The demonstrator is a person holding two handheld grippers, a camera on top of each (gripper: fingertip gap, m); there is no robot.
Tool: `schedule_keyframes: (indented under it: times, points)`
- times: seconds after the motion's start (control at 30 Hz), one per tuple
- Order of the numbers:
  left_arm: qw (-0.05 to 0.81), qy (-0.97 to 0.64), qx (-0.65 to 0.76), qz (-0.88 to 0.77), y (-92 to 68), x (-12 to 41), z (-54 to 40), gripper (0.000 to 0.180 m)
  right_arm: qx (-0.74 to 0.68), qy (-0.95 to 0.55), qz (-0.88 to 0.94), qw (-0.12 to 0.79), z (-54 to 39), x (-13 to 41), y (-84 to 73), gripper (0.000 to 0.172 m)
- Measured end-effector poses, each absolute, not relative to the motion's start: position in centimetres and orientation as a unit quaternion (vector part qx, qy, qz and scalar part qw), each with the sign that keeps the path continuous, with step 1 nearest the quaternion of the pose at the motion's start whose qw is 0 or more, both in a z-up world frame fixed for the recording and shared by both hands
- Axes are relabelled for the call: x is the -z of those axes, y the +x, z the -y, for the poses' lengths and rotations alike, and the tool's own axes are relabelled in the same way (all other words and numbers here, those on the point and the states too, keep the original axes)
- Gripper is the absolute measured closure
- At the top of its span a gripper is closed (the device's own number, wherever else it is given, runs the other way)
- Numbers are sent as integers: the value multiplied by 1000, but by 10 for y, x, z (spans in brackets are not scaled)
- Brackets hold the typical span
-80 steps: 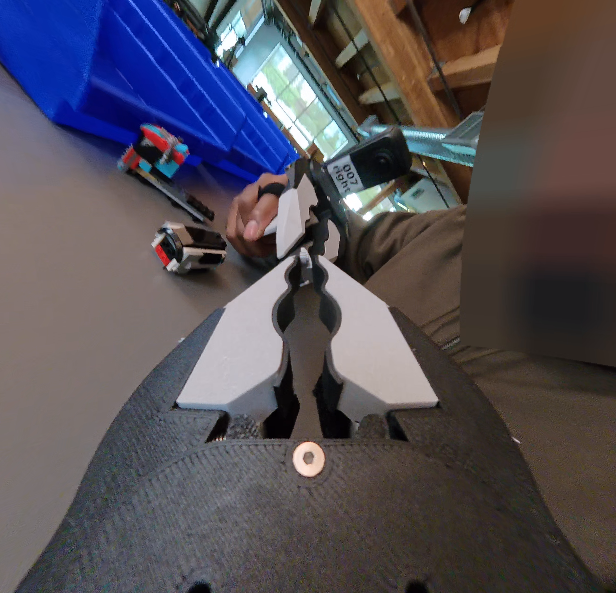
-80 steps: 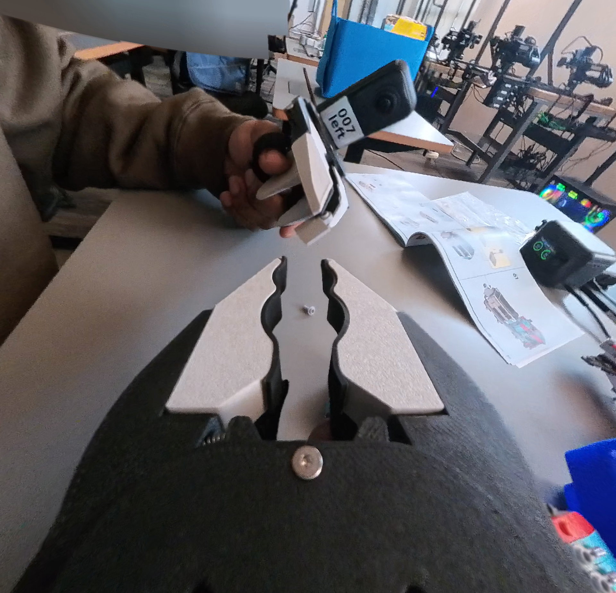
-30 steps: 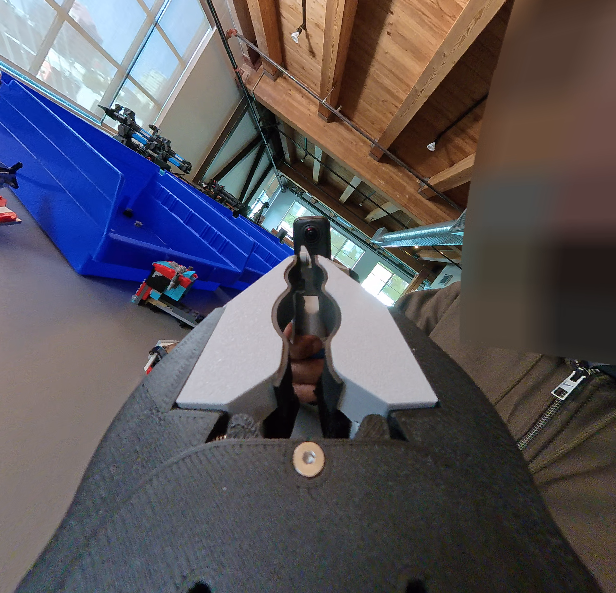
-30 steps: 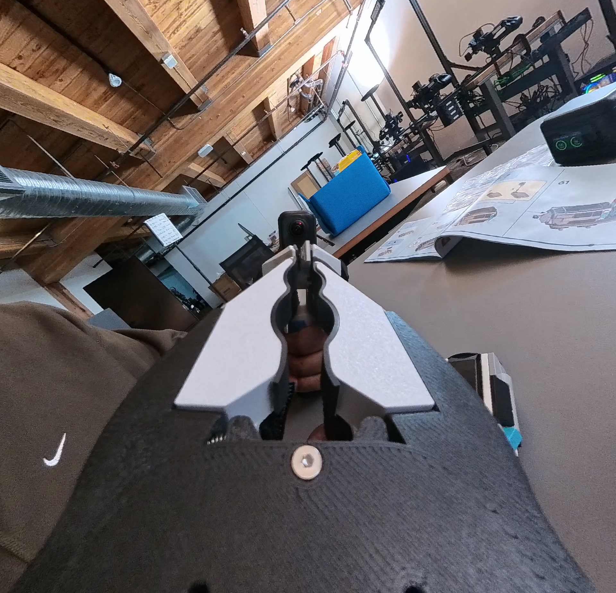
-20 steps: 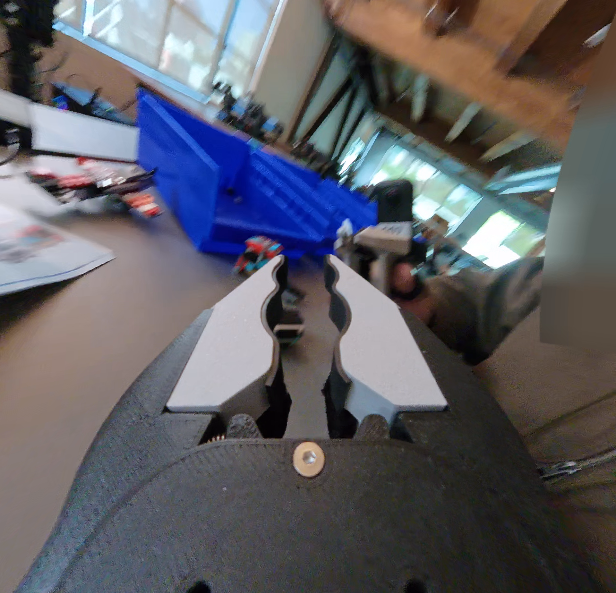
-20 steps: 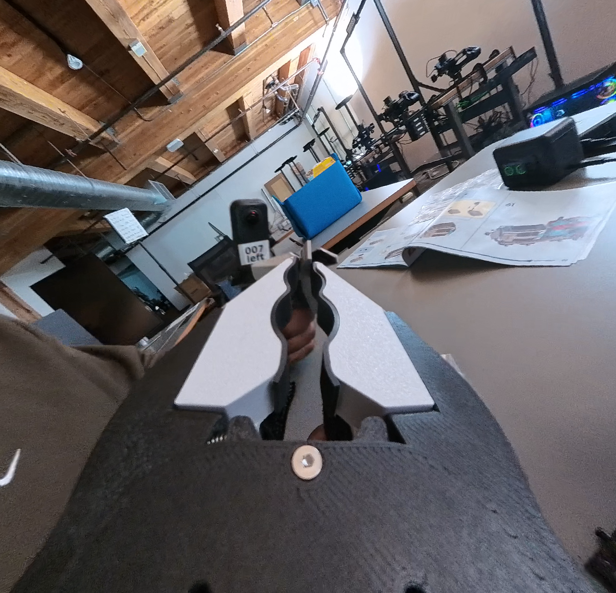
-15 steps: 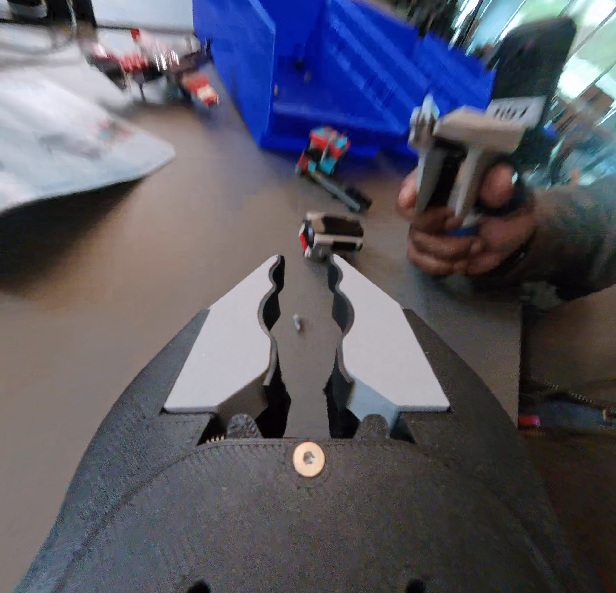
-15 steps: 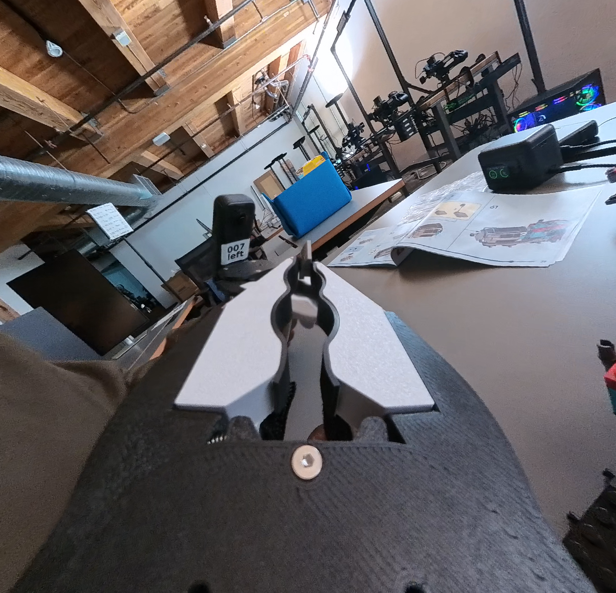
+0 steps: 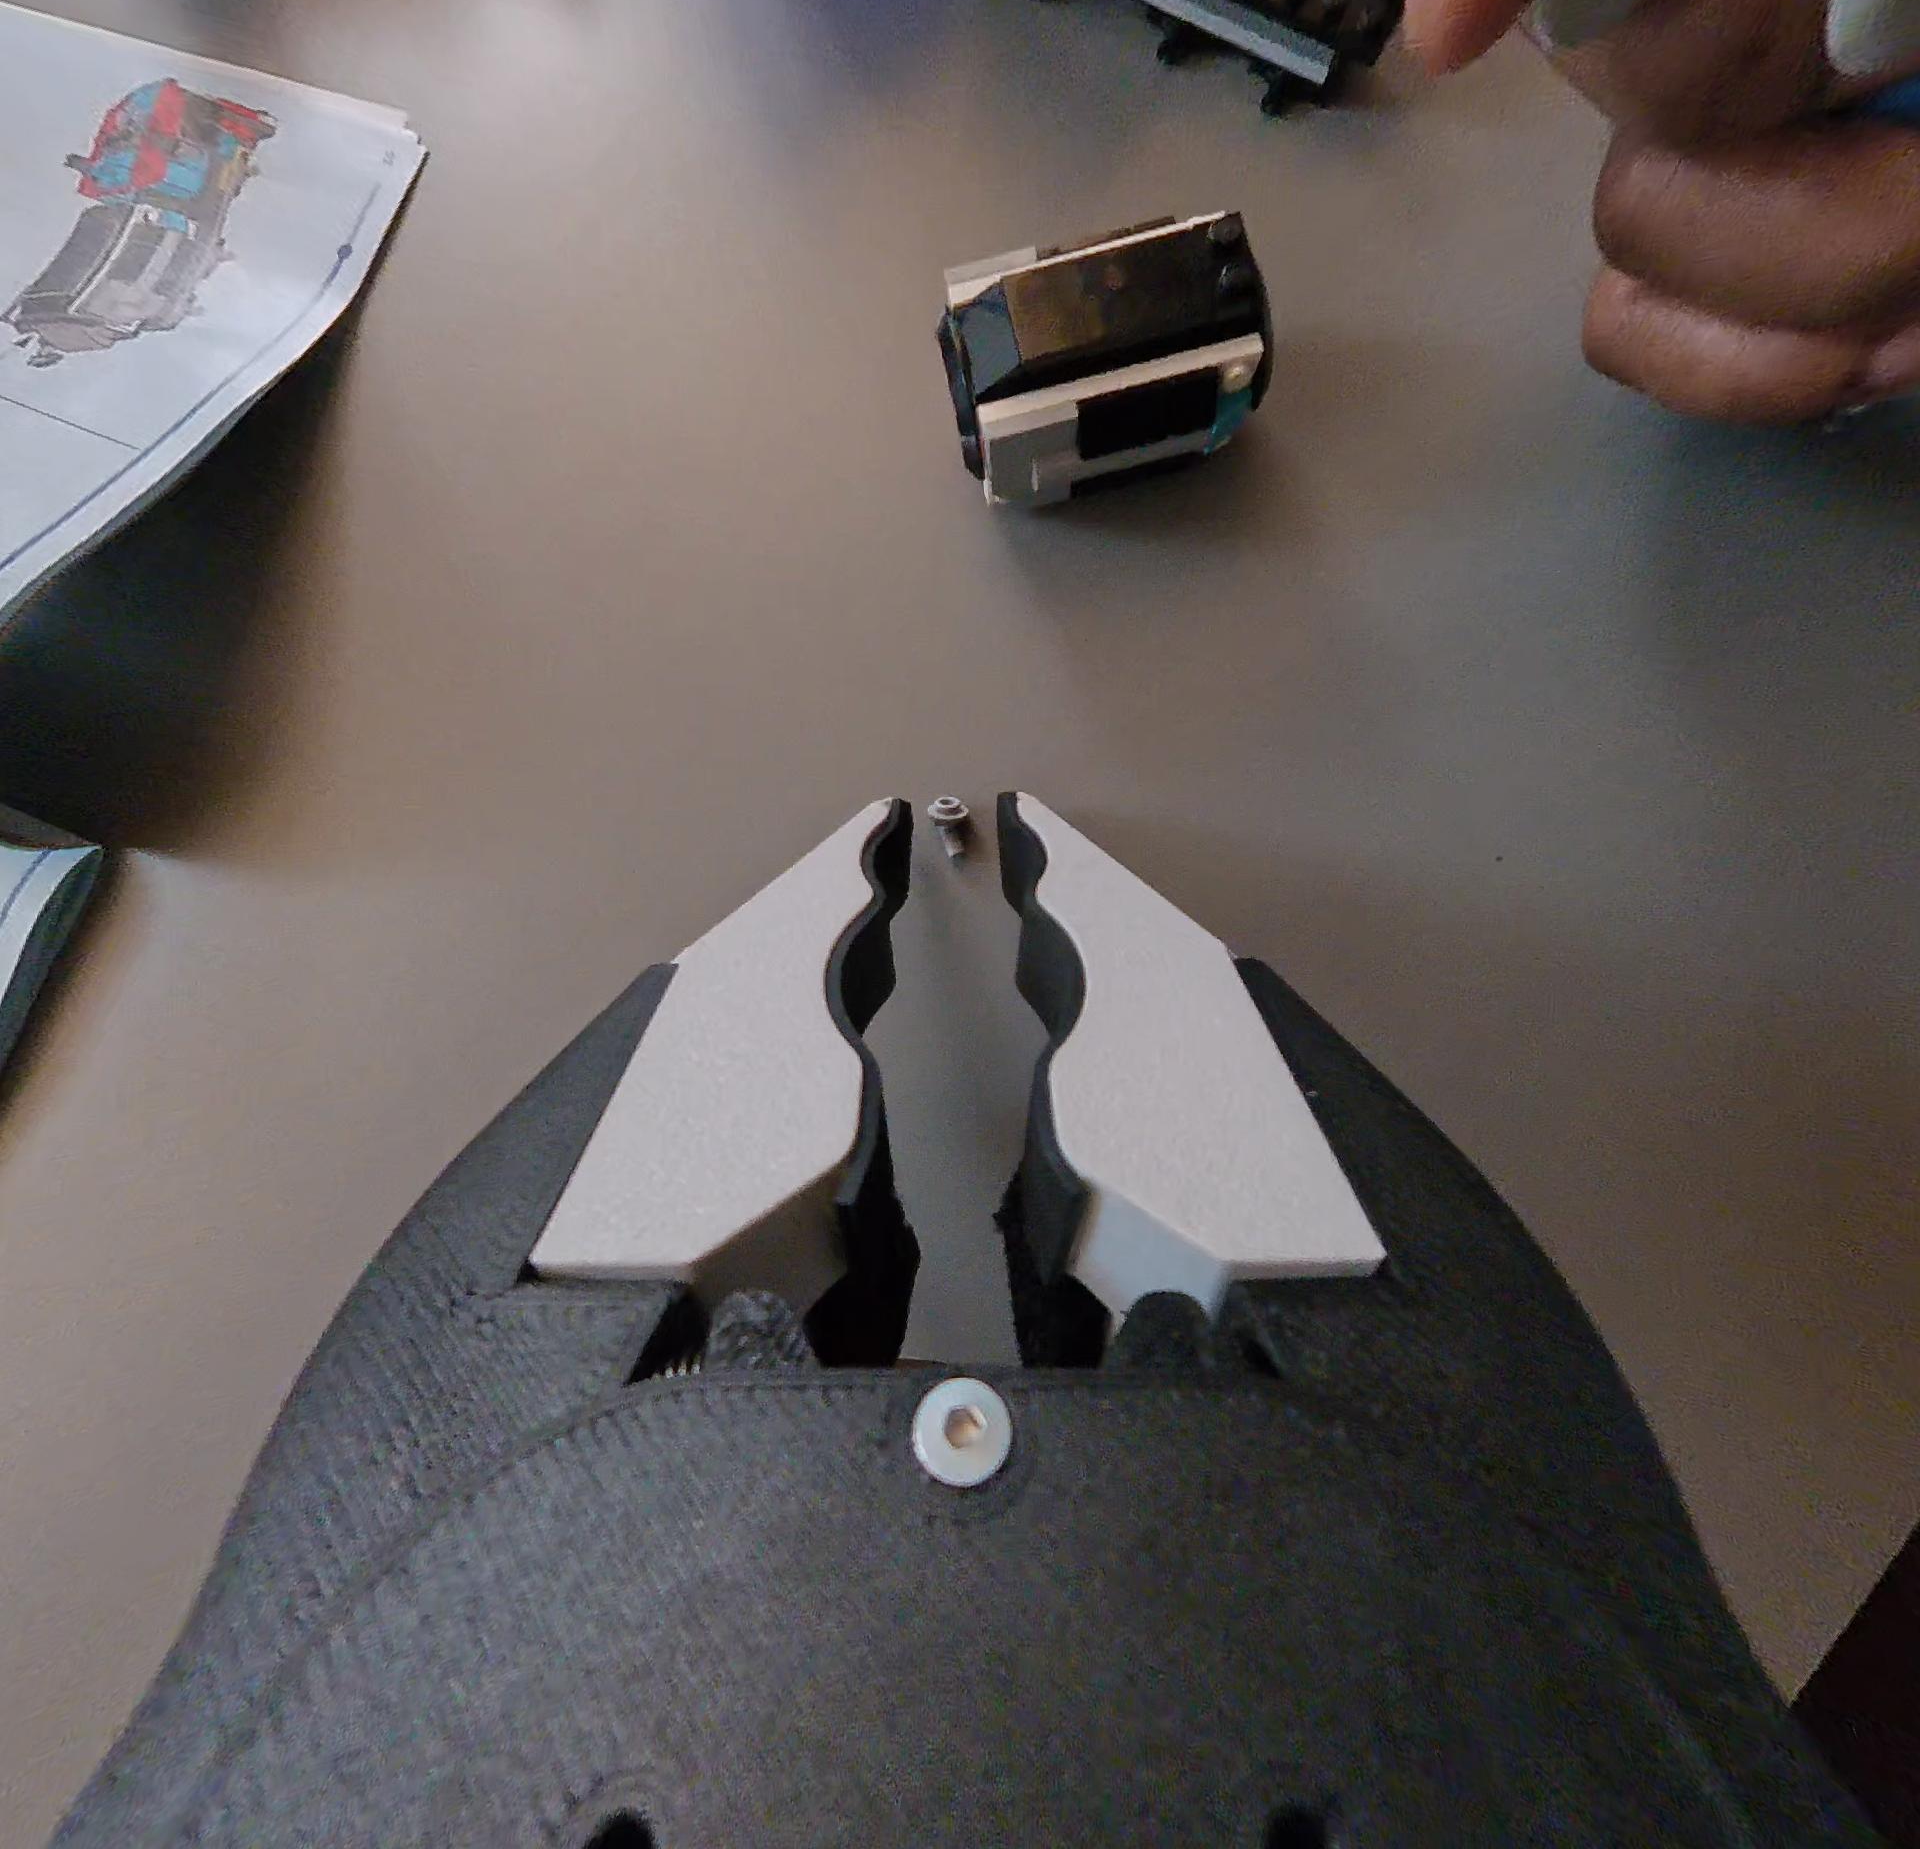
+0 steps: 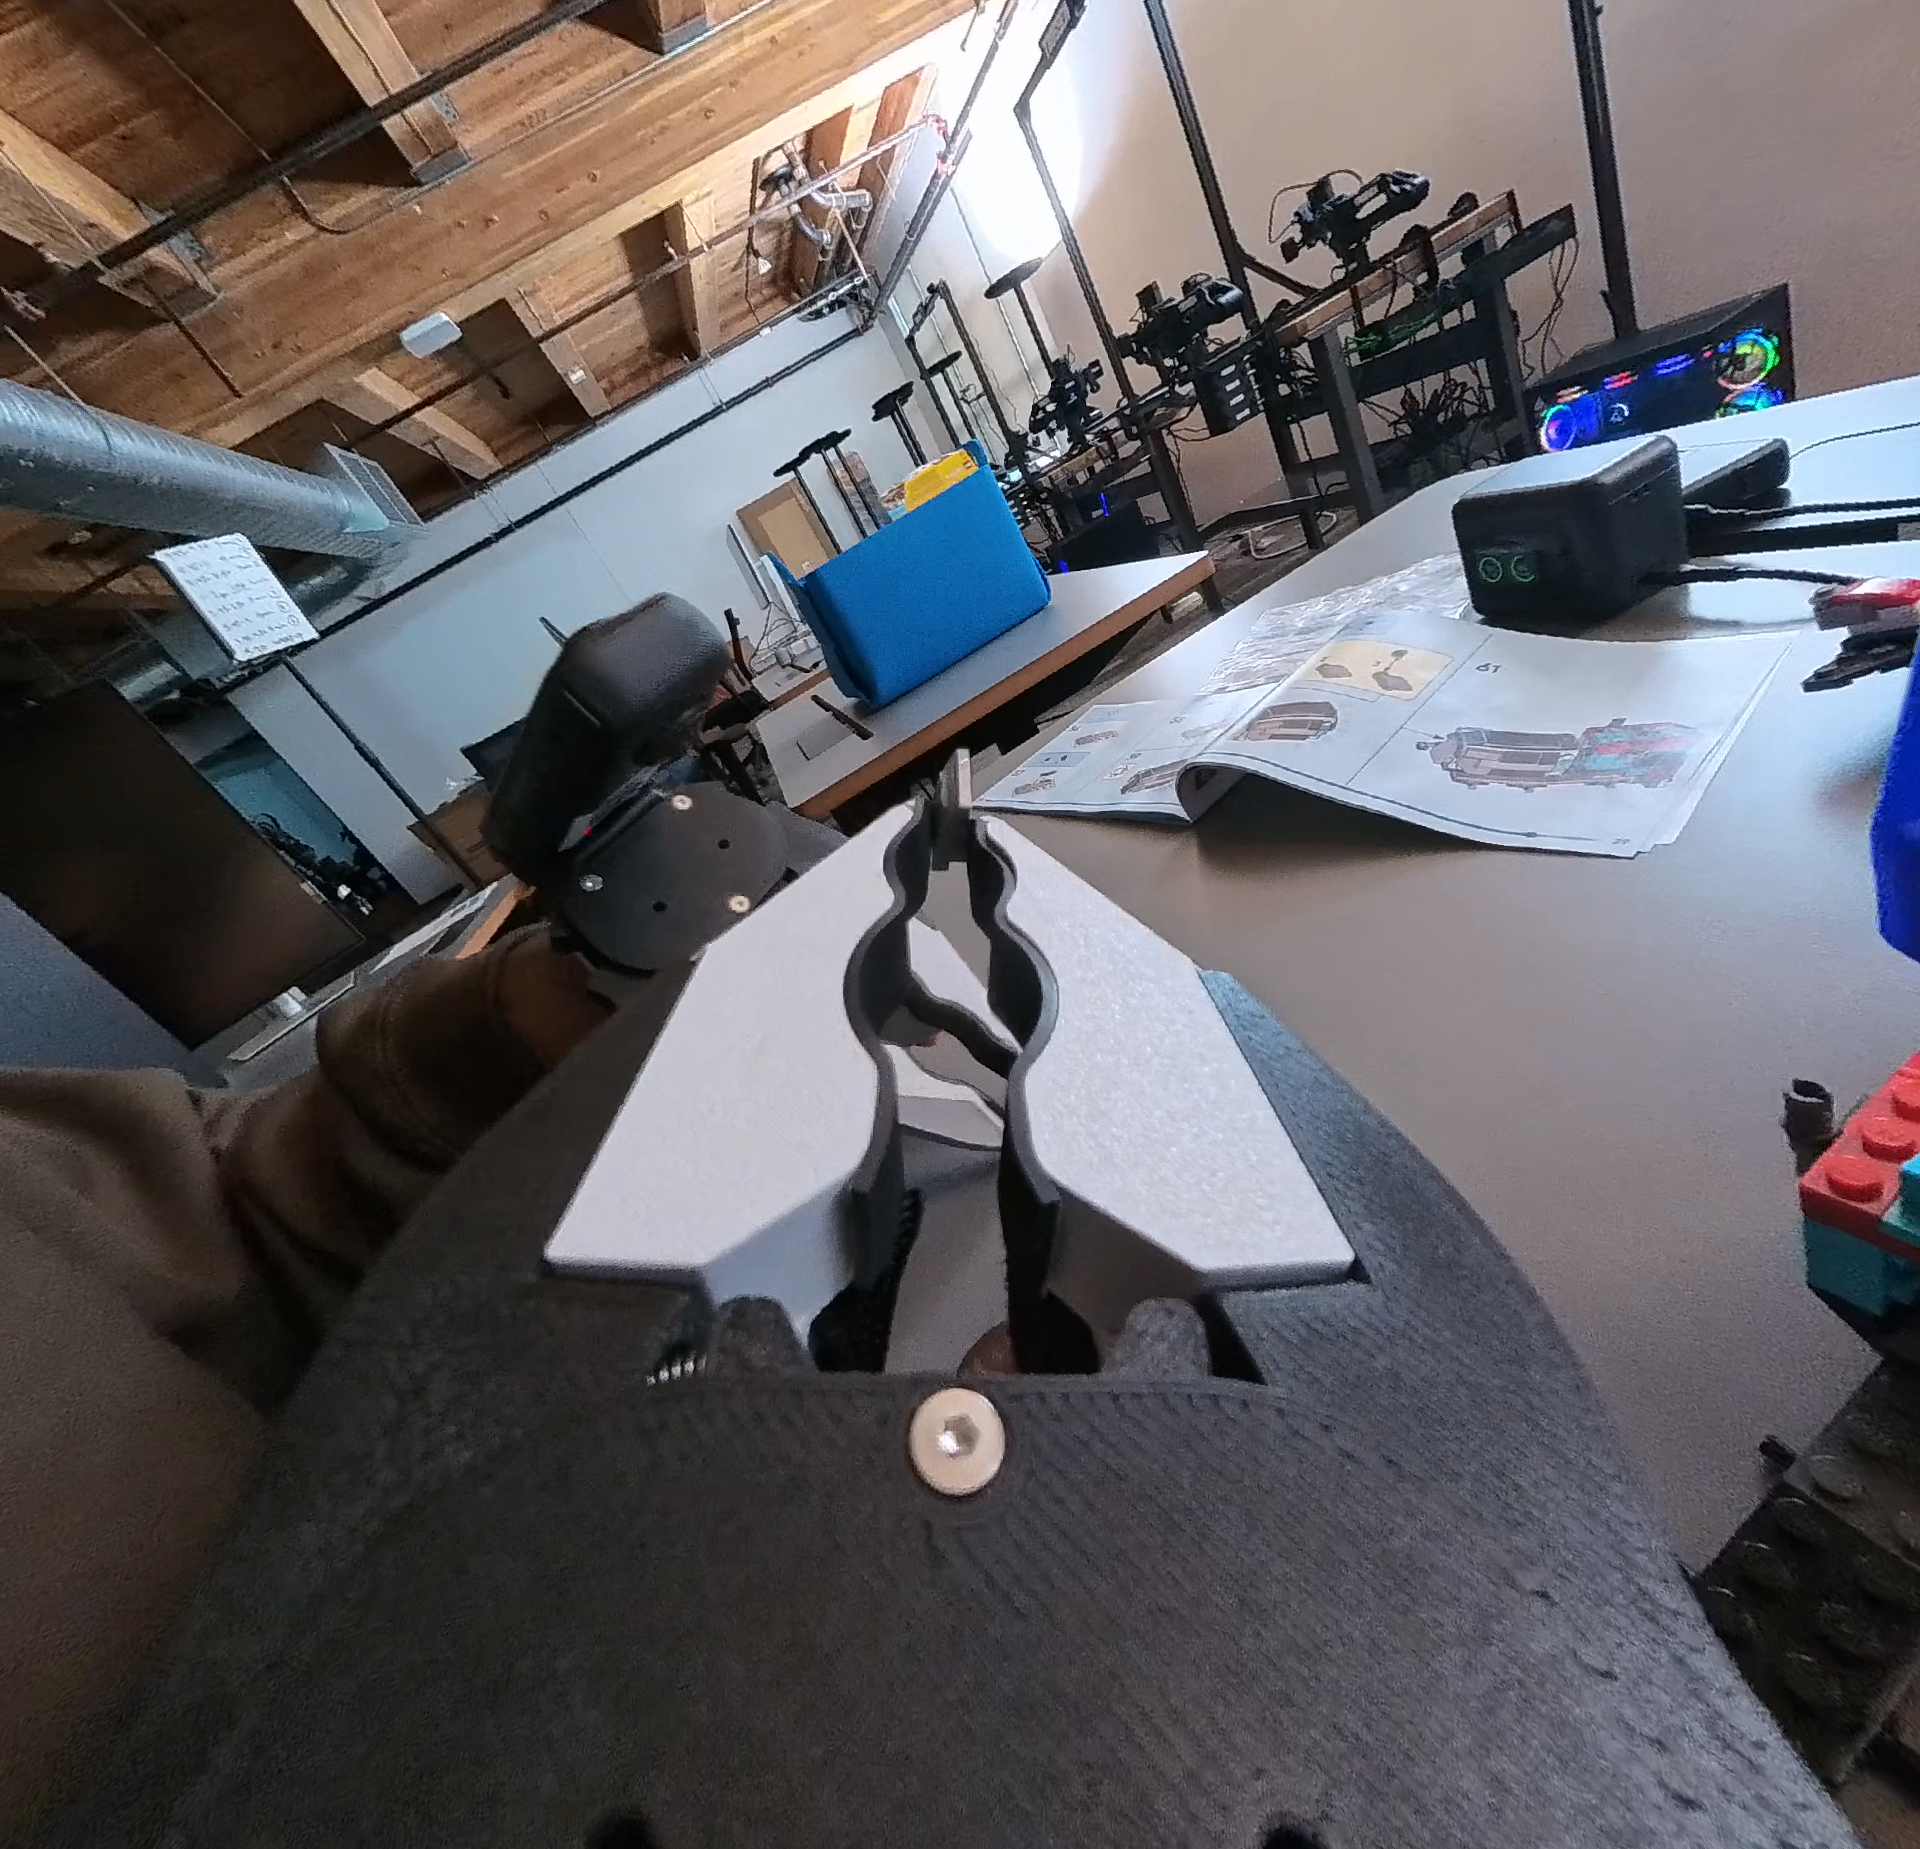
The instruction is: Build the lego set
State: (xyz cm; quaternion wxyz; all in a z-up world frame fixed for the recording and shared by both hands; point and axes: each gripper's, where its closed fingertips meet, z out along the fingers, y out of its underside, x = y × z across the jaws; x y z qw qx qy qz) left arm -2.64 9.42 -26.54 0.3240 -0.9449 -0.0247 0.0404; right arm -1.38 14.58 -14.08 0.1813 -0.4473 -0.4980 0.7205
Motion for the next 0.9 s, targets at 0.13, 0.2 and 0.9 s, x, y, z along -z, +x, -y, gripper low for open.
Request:
schedule_keyframes:
  times: [0.13, 0.2, 0.9]
  points:
    - [308, -950, -46, 21, -27, 269, -94, 167, -719, -449, 499, 180, -146, 142, -14, 165]
    - [303, -952, -47, 18, -27, 269, -94, 172, -719, -450, 498, 178, -146, 142, -14, 165]
    - [773, -541, 259, 210, -19, 122, -142, 173, -749, -487, 444, 63, -134, 152, -11, 165]
